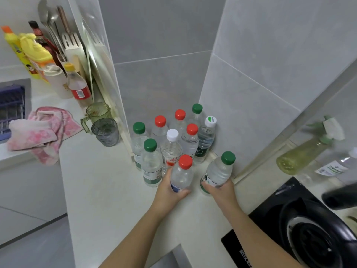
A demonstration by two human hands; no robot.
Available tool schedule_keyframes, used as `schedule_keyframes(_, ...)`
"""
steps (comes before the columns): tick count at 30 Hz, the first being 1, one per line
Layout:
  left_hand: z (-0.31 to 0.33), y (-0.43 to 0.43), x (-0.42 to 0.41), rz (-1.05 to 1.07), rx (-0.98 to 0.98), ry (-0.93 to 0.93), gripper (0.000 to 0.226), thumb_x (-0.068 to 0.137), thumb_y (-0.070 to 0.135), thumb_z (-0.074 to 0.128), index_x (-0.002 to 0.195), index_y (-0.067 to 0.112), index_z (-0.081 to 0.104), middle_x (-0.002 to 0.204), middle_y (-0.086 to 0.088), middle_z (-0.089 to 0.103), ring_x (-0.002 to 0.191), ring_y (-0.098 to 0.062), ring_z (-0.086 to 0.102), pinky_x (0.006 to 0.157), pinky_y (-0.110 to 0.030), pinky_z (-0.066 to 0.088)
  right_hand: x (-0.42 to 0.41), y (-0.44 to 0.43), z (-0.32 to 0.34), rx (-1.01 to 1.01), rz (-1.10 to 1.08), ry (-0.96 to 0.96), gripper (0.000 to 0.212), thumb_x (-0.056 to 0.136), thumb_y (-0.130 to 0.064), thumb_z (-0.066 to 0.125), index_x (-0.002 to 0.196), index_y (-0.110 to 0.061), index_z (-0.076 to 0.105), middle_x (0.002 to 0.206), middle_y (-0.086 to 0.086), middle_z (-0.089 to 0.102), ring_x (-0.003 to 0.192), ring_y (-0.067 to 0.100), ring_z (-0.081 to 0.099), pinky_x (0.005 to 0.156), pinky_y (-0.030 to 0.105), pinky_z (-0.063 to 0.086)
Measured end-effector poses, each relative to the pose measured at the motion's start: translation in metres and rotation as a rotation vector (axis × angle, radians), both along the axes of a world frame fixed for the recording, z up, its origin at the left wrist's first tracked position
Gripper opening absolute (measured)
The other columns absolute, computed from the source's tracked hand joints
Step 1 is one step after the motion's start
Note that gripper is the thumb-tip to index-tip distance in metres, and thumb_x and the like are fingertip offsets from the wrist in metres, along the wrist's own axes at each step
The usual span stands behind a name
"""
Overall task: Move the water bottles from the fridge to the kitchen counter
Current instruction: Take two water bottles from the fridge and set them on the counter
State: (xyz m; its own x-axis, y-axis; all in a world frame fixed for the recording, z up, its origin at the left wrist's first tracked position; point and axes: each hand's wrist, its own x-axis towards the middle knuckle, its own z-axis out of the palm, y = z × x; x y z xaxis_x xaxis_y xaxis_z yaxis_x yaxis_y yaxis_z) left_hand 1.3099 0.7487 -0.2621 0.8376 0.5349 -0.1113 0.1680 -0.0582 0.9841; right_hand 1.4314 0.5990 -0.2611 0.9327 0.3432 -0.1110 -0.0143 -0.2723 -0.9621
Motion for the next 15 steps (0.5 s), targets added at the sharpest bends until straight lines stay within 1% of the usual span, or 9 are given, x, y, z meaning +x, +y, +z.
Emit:
schedule_keyframes(3,-0.002,0.004,-0.005,-0.024,0.036,0.033,0.068,0.069,0.012,0.084,0.125,0.034,0.051,0.11,0.017,0.066,0.102,-0.004,0.063,0.087,-0.028,0.054,0.002,-0.001,-0.001,-0.038,0.032,-0.007,0.038,0.071,0.011,0.08,0.097,-0.013,0.067,0.086,-0.008,0.075,0.079,0.001,0.069,0.071,0.015,0.051)
schedule_keyframes(5,-0.004,0.006,-0.008,-0.033,0.101,0.057,0.064,0.069,0.017,0.085,0.122,0.034,0.053,0.111,0.018,0.066,0.102,0.0,0.062,0.088,-0.023,0.052,0.002,-0.005,-0.005,-0.094,0.052,0.001,0.043,0.069,0.009,0.082,0.1,-0.017,0.066,0.093,-0.005,0.074,0.083,0.002,0.069,0.075,0.021,0.052)
schedule_keyframes(6,-0.005,0.007,-0.01,-0.036,0.146,0.073,0.06,0.07,0.02,0.085,0.119,0.035,0.054,0.111,0.018,0.065,0.102,0.001,0.062,0.087,-0.021,0.051,0.001,-0.007,-0.006,-0.116,0.054,0.001,0.046,0.066,0.004,0.085,0.1,-0.02,0.065,0.097,-0.003,0.073,0.085,0.002,0.069,0.077,0.024,0.053)
schedule_keyframes(8,-0.008,0.009,-0.01,-0.053,0.235,0.111,0.055,0.071,0.026,0.084,0.118,0.033,0.055,0.112,0.018,0.064,0.102,0.001,0.061,0.087,-0.02,0.05,0.0,-0.009,-0.01,-0.191,0.024,-0.04,0.054,0.057,-0.019,0.089,0.104,-0.023,0.065,0.104,-0.002,0.069,0.095,0.008,0.068,0.083,0.033,0.055)
schedule_keyframes(9,-0.009,0.011,-0.008,-0.066,0.275,0.139,0.054,0.071,0.029,0.083,0.118,0.031,0.056,0.112,0.016,0.064,0.101,0.001,0.061,0.088,-0.022,0.05,0.001,-0.01,-0.013,-0.257,0.014,-0.085,0.062,0.053,-0.03,0.088,0.109,-0.021,0.064,0.107,-0.002,0.065,0.102,0.013,0.065,0.086,0.034,0.055)
schedule_keyframes(10,-0.009,0.012,-0.005,-0.079,0.314,0.178,0.055,0.07,0.031,0.083,0.118,0.028,0.056,0.112,0.013,0.065,0.1,-0.002,0.061,0.087,-0.024,0.051,0.002,-0.01,-0.015,-0.315,0.017,-0.125,0.067,0.054,-0.033,0.089,0.114,-0.018,0.063,0.108,-0.003,0.062,0.107,0.015,0.062,0.086,0.032,0.053)
schedule_keyframes(12,-0.007,0.012,0.005,-0.101,0.387,0.251,0.056,0.071,0.031,0.083,0.119,0.021,0.056,0.11,0.006,0.066,0.098,-0.012,0.064,0.083,-0.025,0.05,0.005,-0.009,-0.014,-0.367,0.012,-0.142,0.064,0.062,-0.027,0.09,0.118,-0.015,0.061,0.105,-0.005,0.064,0.101,0.014,0.062,0.076,0.023,0.047)
schedule_keyframes(13,-0.005,0.012,0.01,-0.104,0.422,0.279,0.055,0.072,0.031,0.083,0.119,0.018,0.056,0.108,0.004,0.067,0.097,-0.016,0.064,0.079,-0.024,0.048,0.007,-0.007,-0.013,-0.376,0.014,-0.149,0.061,0.066,-0.026,0.09,0.117,-0.015,0.06,0.103,-0.005,0.067,0.094,0.014,0.064,0.071,0.022,0.045)
schedule_keyframes(15,-0.003,0.01,0.021,-0.097,0.483,0.323,0.055,0.073,0.033,0.082,0.118,0.014,0.056,0.107,0.001,0.068,0.097,-0.021,0.065,0.075,-0.025,0.047,0.015,-0.003,-0.012,-0.403,-0.001,-0.171,0.059,0.069,-0.026,0.089,0.117,-0.012,0.057,0.101,-0.002,0.068,0.089,0.016,0.063,0.07,0.025,0.044)
